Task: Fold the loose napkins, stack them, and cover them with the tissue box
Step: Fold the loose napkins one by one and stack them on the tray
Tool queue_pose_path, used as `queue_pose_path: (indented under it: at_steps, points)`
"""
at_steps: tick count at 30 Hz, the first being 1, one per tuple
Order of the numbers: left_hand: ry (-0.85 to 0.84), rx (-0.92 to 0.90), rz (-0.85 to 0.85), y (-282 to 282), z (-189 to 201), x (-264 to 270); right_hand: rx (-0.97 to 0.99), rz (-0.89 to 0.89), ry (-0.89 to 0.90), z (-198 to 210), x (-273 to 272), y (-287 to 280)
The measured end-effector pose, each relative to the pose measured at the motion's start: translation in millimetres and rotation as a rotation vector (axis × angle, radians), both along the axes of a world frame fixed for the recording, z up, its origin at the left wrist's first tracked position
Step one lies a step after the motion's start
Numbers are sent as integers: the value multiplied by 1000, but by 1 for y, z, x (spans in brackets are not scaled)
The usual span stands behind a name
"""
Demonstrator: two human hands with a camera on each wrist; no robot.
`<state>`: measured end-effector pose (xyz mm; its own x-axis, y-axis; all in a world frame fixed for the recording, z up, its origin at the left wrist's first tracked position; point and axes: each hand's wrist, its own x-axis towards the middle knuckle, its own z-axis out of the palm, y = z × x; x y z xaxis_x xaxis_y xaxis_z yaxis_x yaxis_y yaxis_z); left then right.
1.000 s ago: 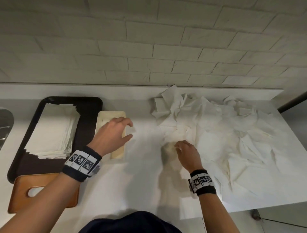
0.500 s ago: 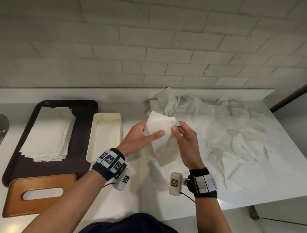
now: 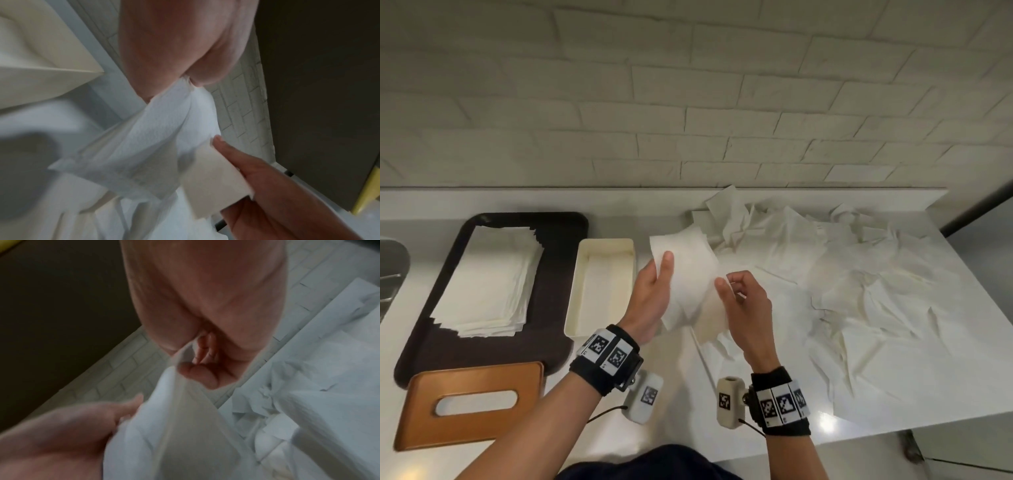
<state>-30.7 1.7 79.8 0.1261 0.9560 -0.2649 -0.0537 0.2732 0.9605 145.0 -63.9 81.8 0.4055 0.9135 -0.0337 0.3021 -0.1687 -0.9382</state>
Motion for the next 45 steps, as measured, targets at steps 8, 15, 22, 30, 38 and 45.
queue_pose_path:
  at_steps: [8,15,22,30,38,45]
  points:
    - [-273,-246,17,-11,24,4,14,47,105,11,-15,-1]
    - [-114,-7,-131,-16,21,0,53,54,-104,7,-24,-7]
    - [-138,-44,-112,-14,34,1,179,156,-133,9,-29,-5]
    - [-158,105,-47,-12,30,-3,150,-53,161,2,-34,-3]
    - [-12,147,-58,-10,32,-4,189,13,49,9,-45,-7]
    - [-66,71,9,10,36,-27,108,194,59,-2,-60,-15]
